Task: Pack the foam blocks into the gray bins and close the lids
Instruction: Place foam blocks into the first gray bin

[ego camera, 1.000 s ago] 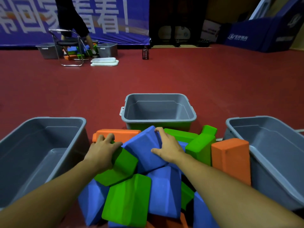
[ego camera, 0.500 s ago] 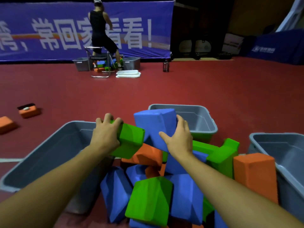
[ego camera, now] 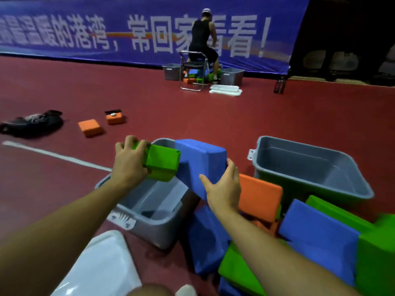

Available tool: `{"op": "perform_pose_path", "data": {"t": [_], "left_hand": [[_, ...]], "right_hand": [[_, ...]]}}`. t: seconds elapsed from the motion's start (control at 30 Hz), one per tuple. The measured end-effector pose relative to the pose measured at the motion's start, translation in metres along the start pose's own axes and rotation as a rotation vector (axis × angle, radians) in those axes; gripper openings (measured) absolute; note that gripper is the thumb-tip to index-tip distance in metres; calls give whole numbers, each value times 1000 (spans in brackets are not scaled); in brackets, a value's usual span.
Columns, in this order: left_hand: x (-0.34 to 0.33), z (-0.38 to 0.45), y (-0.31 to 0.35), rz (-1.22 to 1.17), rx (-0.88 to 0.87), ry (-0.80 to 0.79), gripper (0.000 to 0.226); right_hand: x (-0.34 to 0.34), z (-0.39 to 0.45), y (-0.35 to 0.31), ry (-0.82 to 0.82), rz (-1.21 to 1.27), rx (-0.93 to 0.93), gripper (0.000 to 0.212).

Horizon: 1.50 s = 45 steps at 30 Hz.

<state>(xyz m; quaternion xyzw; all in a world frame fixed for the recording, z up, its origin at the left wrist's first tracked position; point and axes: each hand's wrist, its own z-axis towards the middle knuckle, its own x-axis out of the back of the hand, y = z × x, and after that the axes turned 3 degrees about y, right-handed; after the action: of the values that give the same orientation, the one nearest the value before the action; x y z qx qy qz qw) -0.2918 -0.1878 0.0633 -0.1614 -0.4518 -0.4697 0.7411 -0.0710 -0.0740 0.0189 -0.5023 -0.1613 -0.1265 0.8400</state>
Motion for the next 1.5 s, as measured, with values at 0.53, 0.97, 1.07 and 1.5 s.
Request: {"op": "perform_pose_path", "data": {"t": [0.53, 0.97, 1.07, 1.5], "left_hand": [[-70, -14, -112, 111, 92, -355, 85], [-33, -66, -82, 103, 308, -740, 82], [-41, -98, -92, 72, 304, -672, 81], [-73, -204, -102, 84, 640, -433, 83]], "right_hand": [[-125, -10, 14, -457, -314, 174, 93], [-101, 2, -2, -806, -585, 337, 87], [-101, -6, 14, -828, -541, 405, 90], [-145, -34, 81, -1250, -552, 766, 85]]}}
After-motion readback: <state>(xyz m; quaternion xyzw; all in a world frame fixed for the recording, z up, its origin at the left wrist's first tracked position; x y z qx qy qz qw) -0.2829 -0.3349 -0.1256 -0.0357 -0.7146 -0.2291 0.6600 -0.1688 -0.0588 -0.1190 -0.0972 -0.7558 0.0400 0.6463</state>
